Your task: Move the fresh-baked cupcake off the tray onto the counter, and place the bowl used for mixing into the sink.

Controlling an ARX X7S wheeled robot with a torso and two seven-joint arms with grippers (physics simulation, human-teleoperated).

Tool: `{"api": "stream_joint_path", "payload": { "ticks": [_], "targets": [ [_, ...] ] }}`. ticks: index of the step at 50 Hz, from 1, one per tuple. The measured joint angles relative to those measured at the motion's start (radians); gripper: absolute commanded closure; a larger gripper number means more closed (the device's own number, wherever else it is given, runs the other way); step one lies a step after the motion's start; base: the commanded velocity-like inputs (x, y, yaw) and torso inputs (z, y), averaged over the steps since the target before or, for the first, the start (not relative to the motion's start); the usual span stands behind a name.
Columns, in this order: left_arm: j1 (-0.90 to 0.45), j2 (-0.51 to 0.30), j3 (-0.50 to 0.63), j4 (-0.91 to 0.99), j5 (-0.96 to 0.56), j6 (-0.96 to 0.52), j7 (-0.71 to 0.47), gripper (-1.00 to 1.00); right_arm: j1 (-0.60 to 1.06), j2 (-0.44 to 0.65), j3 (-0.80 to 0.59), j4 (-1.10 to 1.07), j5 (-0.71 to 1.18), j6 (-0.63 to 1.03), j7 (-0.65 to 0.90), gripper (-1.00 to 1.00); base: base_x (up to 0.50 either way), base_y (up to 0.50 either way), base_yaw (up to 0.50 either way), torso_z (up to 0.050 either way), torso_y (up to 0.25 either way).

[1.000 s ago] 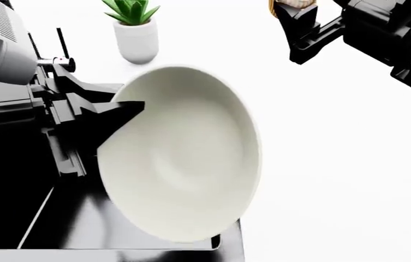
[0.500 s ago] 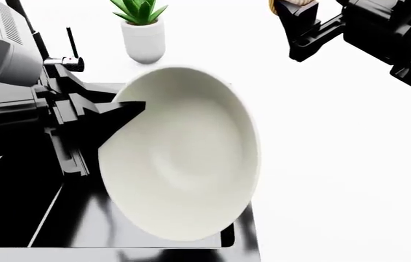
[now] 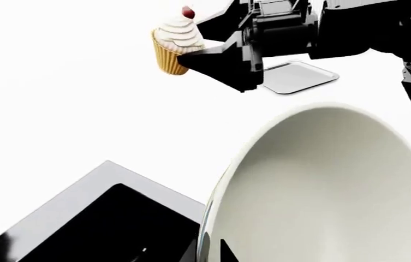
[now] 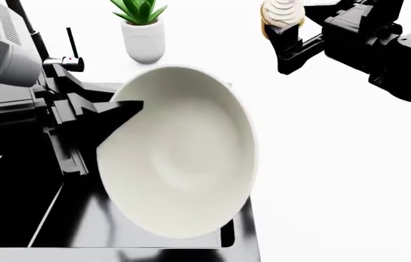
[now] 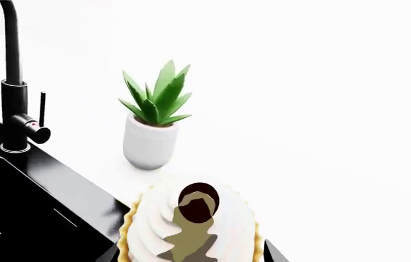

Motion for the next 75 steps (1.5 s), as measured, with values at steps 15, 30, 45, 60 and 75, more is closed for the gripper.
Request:
{"api": "stream_joint_path", "payload": {
  "ticks": [15, 30, 45, 60, 75],
  "targets": [
    [-0.004, -0.002, 0.0, 0.001, 0.003, -0.001, -0.001, 1.0, -0.015, -0.013, -0.049, 0.069, -0.028, 0.055, 0.027, 1.0, 0.0, 0.0, 0.0, 0.0, 0.0],
    [-0.016, 0.002, 0.004, 0.003, -0.008, -0.009, -0.017, 1.0, -0.047, -0.012, -0.077, 0.126, -0.075, 0.064, 0.084, 1.0, 0.0, 0.0, 0.0, 0.0, 0.0],
    [-0.009, 0.001, 0.005, 0.003, 0.004, -0.004, -0.009, 1.0, -0.057, -0.008, -0.087, 0.159, -0.103, 0.083, 0.138, 1.0, 0.0, 0.0, 0.0, 0.0, 0.001],
    [-0.003, -0.001, 0.008, 0.002, 0.027, 0.001, 0.008, 1.0, -0.064, 0.004, -0.116, 0.158, -0.108, 0.129, 0.142, 1.0, 0.0, 0.0, 0.0, 0.0, 0.0],
    [-0.001, -0.001, 0.01, 0.005, 0.033, 0.002, 0.009, 1.0, -0.08, 0.017, -0.133, 0.149, -0.102, 0.16, 0.138, 1.0, 0.0, 0.0, 0.0, 0.0, 0.0]
  ]
}}
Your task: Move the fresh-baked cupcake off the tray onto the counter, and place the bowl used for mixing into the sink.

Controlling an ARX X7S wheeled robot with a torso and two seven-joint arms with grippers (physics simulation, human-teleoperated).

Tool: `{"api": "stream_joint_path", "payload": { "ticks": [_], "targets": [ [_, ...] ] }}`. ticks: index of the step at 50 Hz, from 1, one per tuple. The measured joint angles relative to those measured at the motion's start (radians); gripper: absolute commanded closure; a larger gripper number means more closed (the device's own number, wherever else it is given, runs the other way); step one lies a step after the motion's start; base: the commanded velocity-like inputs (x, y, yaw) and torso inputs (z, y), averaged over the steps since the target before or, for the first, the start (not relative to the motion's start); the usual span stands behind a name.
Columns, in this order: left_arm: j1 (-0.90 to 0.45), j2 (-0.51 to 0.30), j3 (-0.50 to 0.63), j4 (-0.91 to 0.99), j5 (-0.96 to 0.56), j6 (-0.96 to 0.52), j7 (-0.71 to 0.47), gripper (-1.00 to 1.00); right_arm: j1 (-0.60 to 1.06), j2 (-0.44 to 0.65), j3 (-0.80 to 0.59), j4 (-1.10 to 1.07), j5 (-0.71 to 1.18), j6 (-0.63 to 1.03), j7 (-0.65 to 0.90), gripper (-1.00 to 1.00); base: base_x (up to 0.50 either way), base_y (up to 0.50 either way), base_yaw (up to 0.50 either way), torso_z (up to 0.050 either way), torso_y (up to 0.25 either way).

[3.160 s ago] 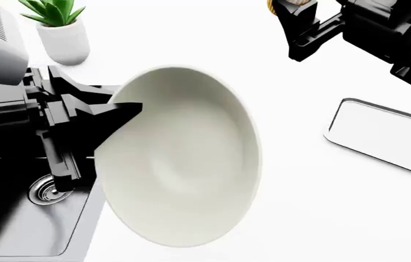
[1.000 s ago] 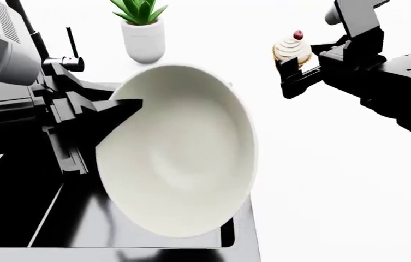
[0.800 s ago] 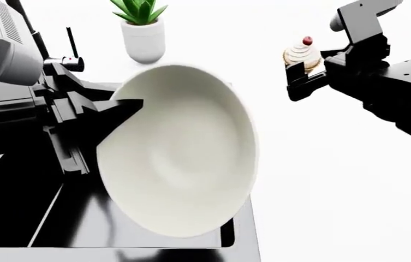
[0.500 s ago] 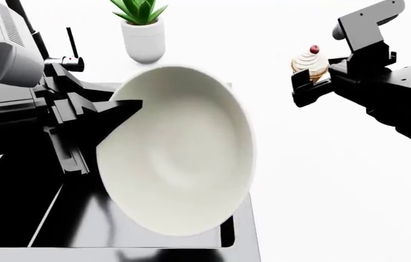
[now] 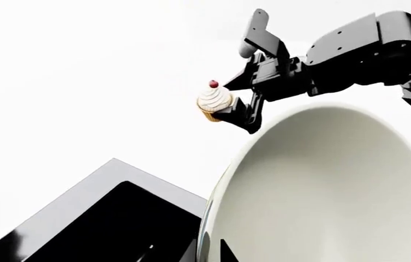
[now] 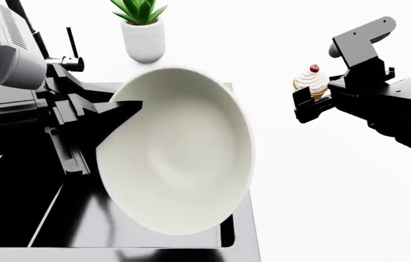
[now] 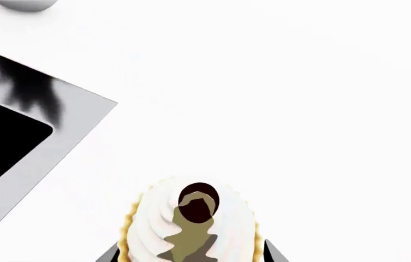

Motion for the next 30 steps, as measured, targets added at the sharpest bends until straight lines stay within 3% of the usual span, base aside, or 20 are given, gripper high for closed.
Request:
{"api": "stream_joint_path", "payload": {
  "ticks": [30],
  "targets": [
    [0.002, -0.001, 0.003, 0.001, 0.008, 0.003, -0.001, 1.0, -0.028, 0.011, -0.004, -0.007, 0.021, 0.023, -0.004, 1.0, 0.0, 0.0, 0.0, 0.0, 0.0]
  ]
}}
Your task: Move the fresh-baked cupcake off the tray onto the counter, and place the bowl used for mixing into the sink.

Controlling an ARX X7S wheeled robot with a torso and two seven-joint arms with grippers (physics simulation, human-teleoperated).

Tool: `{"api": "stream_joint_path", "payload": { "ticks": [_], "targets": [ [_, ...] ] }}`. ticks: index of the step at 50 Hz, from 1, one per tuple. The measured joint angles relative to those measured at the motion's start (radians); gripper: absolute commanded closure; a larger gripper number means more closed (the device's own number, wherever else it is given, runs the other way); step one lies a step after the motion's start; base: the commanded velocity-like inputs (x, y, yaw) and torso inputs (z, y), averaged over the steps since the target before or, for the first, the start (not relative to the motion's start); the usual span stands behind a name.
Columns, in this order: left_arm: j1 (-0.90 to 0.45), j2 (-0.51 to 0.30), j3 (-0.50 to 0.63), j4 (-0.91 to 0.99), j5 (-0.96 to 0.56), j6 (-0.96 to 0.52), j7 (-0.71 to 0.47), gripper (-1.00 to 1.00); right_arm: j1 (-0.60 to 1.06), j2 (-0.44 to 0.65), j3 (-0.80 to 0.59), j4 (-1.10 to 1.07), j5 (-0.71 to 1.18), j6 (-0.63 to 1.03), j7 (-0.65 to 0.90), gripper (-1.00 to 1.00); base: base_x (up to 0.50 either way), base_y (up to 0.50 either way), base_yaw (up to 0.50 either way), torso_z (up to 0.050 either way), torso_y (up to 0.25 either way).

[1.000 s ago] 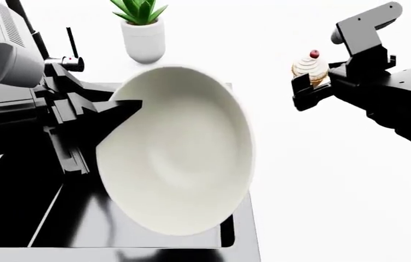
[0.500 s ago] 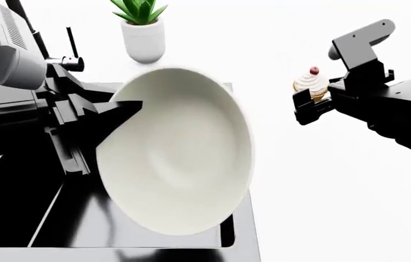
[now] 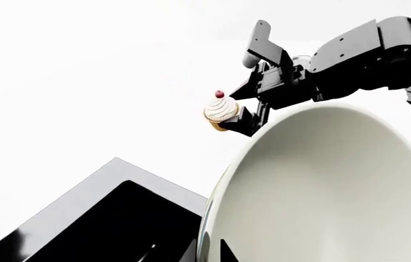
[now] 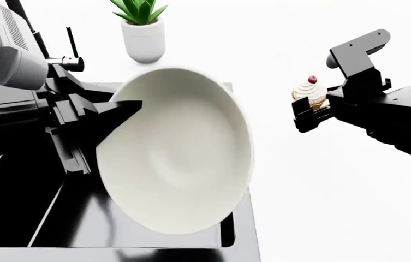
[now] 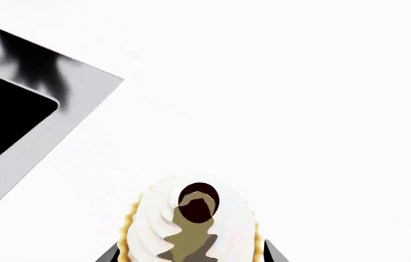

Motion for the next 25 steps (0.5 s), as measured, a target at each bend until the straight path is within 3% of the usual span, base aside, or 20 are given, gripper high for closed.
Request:
{"api": "stream_joint_path", "payload": {
  "ticks": [25],
  "targets": [
    [0.0, 0.004, 0.005, -0.004, 0.011, 0.001, 0.005, 1.0, -0.02, 0.009, -0.017, -0.02, 0.021, 0.021, -0.027, 1.0, 0.0, 0.0, 0.0, 0.0, 0.0]
  ]
}}
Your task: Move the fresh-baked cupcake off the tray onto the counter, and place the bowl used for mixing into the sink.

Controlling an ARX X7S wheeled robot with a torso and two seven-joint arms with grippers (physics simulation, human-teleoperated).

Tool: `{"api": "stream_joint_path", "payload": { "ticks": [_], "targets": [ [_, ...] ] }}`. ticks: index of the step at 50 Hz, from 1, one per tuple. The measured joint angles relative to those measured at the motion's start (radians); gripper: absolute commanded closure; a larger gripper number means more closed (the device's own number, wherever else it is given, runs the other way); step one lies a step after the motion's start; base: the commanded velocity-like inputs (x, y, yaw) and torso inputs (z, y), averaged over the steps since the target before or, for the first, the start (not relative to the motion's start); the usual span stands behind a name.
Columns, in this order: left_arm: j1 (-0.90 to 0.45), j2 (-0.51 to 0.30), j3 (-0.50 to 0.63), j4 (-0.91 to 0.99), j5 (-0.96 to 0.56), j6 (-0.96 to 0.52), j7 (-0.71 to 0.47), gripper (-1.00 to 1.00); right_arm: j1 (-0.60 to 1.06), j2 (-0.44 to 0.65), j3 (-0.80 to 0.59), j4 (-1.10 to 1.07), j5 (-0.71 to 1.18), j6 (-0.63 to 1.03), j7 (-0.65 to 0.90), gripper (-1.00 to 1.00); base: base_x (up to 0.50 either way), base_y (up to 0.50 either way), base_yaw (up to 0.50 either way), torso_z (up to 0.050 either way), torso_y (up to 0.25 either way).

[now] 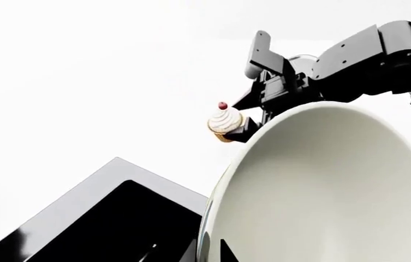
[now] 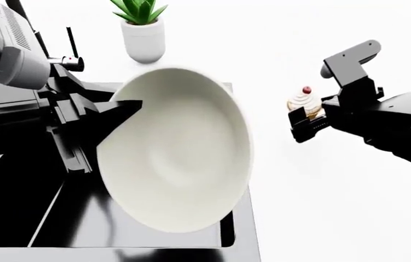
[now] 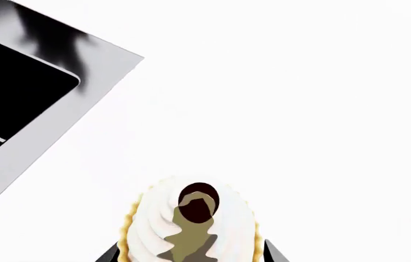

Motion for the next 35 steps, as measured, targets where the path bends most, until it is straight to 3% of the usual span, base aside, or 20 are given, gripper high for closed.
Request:
{"api": "stream_joint_path", "payload": {
  "ticks": [28, 29, 35],
  "targets": [
    [0.001, -0.002, 0.006, 0.001, 0.012, -0.001, 0.006, 1.0, -0.01, 0.006, -0.008, -0.009, 0.02, 0.022, -0.013, 1.0, 0.0, 0.0, 0.0, 0.0, 0.0],
    [0.001, -0.002, 0.006, 0.001, 0.013, -0.002, 0.006, 1.0, -0.01, 0.006, -0.008, -0.009, 0.021, 0.023, -0.014, -1.0, 0.0, 0.0, 0.0, 0.0, 0.0],
    [0.001, -0.002, 0.008, 0.002, 0.016, -0.002, 0.007, 1.0, -0.007, 0.007, -0.014, -0.01, 0.013, 0.022, -0.024, -1.0, 0.0, 0.0, 0.0, 0.0, 0.0]
  ]
}}
